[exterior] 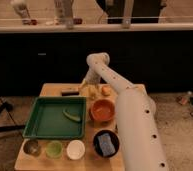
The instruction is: Place banana in metal cup
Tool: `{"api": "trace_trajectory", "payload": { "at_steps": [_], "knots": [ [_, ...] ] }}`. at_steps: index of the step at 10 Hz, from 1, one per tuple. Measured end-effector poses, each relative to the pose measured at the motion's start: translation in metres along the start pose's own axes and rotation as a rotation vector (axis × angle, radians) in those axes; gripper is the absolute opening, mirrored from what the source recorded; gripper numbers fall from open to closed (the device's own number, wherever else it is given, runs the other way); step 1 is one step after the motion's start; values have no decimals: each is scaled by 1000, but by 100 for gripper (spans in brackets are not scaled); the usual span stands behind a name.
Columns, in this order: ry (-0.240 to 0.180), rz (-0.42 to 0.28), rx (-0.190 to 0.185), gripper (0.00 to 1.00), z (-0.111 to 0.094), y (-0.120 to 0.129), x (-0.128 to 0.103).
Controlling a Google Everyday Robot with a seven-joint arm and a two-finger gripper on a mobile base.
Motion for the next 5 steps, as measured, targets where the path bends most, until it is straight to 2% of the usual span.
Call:
{"api": "trace_trajectory", "payload": {
  "at_steps": [5],
  "knots": [
    [-33, 27, 0, 74, 15, 13, -4]
  ]
}}
